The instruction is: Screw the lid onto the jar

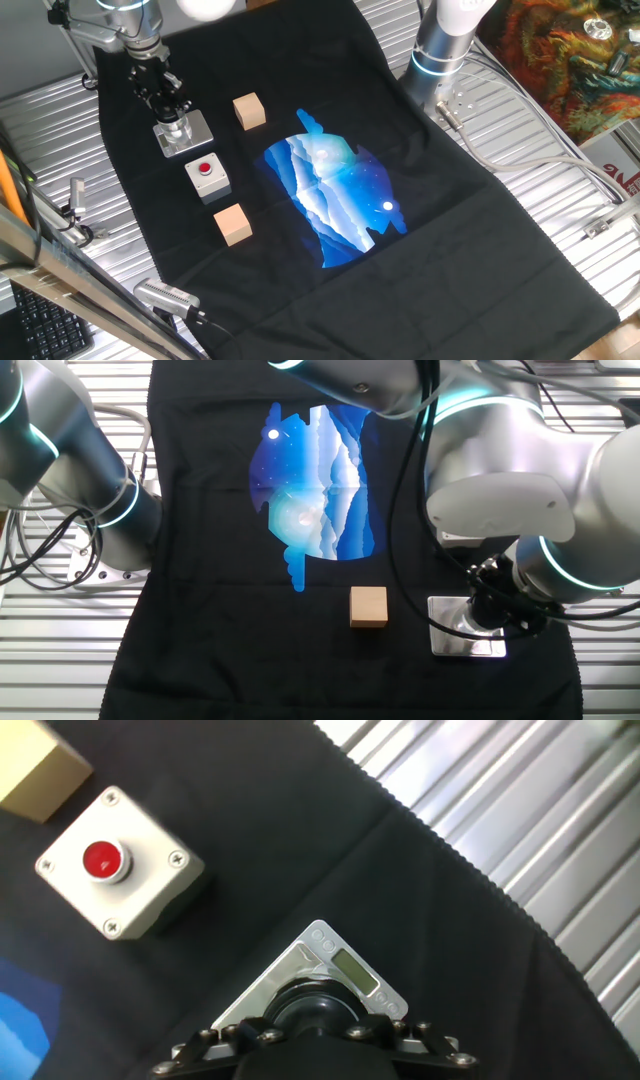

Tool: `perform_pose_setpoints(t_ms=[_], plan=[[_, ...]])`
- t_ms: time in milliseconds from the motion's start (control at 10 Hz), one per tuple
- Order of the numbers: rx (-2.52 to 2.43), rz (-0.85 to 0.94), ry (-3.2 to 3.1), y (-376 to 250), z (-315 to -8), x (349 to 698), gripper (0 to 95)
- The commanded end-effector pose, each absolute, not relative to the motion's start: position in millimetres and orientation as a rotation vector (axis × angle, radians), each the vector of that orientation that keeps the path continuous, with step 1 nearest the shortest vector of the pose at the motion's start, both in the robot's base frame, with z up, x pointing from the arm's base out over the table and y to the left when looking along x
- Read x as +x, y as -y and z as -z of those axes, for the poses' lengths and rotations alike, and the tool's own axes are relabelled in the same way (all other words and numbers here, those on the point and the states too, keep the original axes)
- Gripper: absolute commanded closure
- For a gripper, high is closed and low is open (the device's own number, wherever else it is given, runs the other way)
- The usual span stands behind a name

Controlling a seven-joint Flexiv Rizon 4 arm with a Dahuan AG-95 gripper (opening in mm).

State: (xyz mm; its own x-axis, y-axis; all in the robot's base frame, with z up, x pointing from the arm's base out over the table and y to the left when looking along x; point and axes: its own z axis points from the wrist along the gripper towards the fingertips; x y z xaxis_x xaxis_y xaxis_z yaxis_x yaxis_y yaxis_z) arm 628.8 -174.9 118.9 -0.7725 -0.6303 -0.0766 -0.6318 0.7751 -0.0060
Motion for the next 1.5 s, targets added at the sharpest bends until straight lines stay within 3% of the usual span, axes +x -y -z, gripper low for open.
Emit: perform_pose_setpoints(t_ms=[100, 1500], plan=[[-0.981, -0.031, -2.899, 174.9, -118.6, 628.5, 95.0], [-0.876, -0.028, -2.935, 174.9, -118.9, 628.4, 95.0]])
